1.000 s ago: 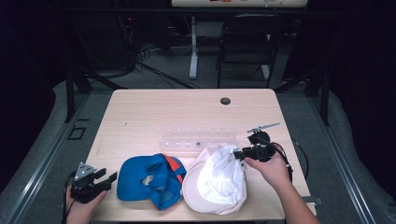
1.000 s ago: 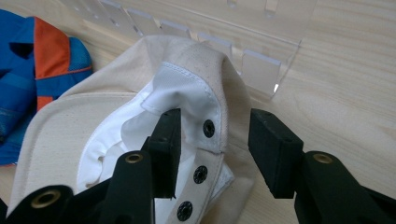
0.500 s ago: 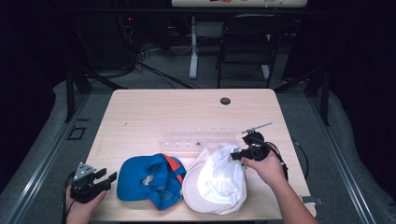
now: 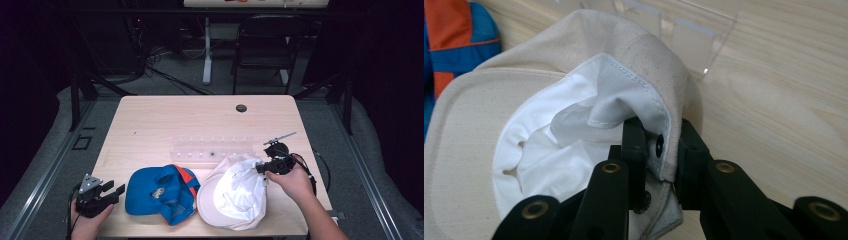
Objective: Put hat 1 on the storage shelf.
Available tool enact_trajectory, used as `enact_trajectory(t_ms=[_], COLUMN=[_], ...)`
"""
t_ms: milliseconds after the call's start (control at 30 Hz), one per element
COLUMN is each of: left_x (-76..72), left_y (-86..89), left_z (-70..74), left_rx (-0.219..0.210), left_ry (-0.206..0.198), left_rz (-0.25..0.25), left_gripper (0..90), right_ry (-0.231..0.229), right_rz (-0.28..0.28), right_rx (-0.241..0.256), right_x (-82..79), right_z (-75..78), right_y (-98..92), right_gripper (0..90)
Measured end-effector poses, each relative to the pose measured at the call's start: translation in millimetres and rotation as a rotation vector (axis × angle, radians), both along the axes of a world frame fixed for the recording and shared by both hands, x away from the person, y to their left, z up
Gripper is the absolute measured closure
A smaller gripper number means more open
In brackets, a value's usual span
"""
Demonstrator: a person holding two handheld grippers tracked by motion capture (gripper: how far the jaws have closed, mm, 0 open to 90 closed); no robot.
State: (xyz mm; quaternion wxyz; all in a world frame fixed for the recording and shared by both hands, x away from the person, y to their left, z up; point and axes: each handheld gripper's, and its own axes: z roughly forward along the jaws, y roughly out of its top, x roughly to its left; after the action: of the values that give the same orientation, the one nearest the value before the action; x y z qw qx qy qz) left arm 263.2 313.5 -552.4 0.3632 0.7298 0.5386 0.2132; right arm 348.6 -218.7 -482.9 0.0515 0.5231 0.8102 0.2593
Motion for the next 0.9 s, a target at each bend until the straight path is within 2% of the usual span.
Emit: enact_trajectory(t_ms=[67,133,200,233,333,467,500,600,633,800,900], left_x=[0.0,-0.1,-0.2,-0.3,-0.2,-0.6,-0.9,-1.2,-1.3,-0.7,-1.1], left_y=[-0.1,-0.9,-1.2,-1.2,-1.2,-0.8,-0.6,-0.2,0.1,-0.5,-1.0], left_z=[-0.1,-0.4,-0.3,-0.3,-0.6,-0.4,-0.2,0.3,0.7,-0.3,0.2], left_rx=[0.0,0.002,0.004,0.005,0.006,0.01,0.011,0.015,0.015,0.015,0.013], left_ry=[0.0,-0.002,-0.001,-0.001,0.0,0.0,0.0,0.003,0.007,0.0,-0.007], left_rz=[0.0,0.003,0.003,0.004,0.004,0.004,0.003,0.001,-0.001,0.002,0.003], left_gripper=[51.8,51.9,51.9,52.0,52.0,52.2,52.2,52.3,52.4,52.5,52.7], right_ry=[-0.003,0.016,0.024,0.04,0.041,0.065,0.096,0.117,0.137,0.18,0.208], right_rz=[-0.009,-0.009,-0.015,-0.002,0.0,-0.007,-0.022,-0.034,-0.056,-0.064,-0.074], right_rx=[-0.015,-0.029,-0.022,-0.027,-0.038,-0.048,-0.037,-0.033,-0.01,0.013,0.051], right_x=[-0.8,-3.2,-4.7,-4.9,-5.7,-6.3,-6.7,-7.2,-7.8,-6.6,-4.3], right_z=[0.5,2.6,3.1,4.1,4.9,4.6,4.4,4.8,4.8,6.0,8.2], right_y=[-1.3,-5.2,-5.9,-7.0,-8.2,-10.8,-12.4,-14.2,-15.3,-18.0,-19.0], right_gripper=[78.1,78.3,79.3,79.5,79.6,80.4,80.9,81.1,81.3,81.8,82.3])
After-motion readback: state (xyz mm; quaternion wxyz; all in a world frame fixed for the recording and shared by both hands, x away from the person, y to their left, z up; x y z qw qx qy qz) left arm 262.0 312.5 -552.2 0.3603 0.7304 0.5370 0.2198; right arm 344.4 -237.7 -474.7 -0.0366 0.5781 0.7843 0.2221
